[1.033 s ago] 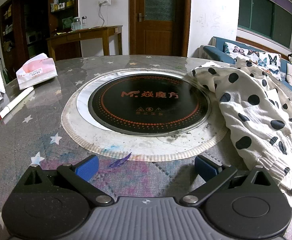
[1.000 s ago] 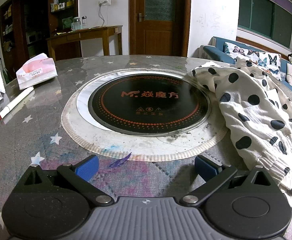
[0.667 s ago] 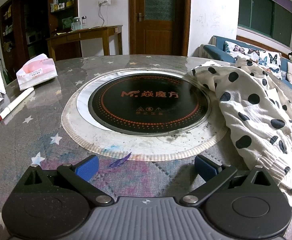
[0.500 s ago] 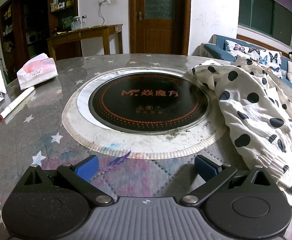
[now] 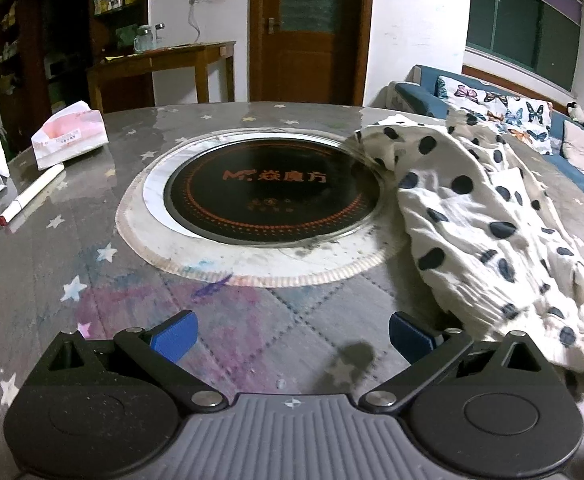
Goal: Fold clothes
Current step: 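Move both grippers toward the waistband of the white polka-dot trousers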
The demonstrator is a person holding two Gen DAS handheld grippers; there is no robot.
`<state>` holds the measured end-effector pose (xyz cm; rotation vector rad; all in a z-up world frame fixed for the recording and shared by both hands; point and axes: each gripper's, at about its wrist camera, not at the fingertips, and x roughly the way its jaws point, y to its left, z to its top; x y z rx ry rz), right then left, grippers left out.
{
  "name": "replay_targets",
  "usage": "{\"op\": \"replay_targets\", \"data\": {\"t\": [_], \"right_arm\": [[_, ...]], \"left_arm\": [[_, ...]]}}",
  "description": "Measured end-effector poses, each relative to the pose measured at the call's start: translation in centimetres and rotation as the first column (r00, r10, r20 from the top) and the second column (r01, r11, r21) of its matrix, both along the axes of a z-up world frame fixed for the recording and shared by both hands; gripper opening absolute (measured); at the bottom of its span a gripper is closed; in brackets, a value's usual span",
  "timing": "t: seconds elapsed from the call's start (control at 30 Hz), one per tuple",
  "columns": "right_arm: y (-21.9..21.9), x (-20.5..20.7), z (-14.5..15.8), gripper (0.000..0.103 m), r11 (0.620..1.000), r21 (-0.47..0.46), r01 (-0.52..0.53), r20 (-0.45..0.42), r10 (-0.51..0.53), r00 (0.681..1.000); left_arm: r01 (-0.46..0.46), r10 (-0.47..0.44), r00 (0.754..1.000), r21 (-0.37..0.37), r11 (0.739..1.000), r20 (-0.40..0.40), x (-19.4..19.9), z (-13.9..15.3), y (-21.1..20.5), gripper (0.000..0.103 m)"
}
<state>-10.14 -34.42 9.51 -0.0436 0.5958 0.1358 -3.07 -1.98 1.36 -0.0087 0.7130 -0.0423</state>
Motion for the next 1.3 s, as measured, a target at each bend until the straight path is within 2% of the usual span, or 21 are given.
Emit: {"op": "replay_targets", "data": {"t": [0.23, 1.3], "right_arm": [[0.1, -0.3, -0.4, 0.103, 0.999, 0.030, 0.016, -0.013, -0.016, 1.000], [0.9, -2.4, -0.4, 0.103, 0.999, 0.051, 0.017, -0.004, -0.017, 1.000]], "left_arm": [[0.026, -0.026, 1.000, -0.002, 1.000, 0.004, -1.1, 0.5, -1.0, 0.103], [0.145, -0.146, 0.989, 0.036, 0.989, 0.030, -3.5, 1.8, -5.4, 0.103]]}}
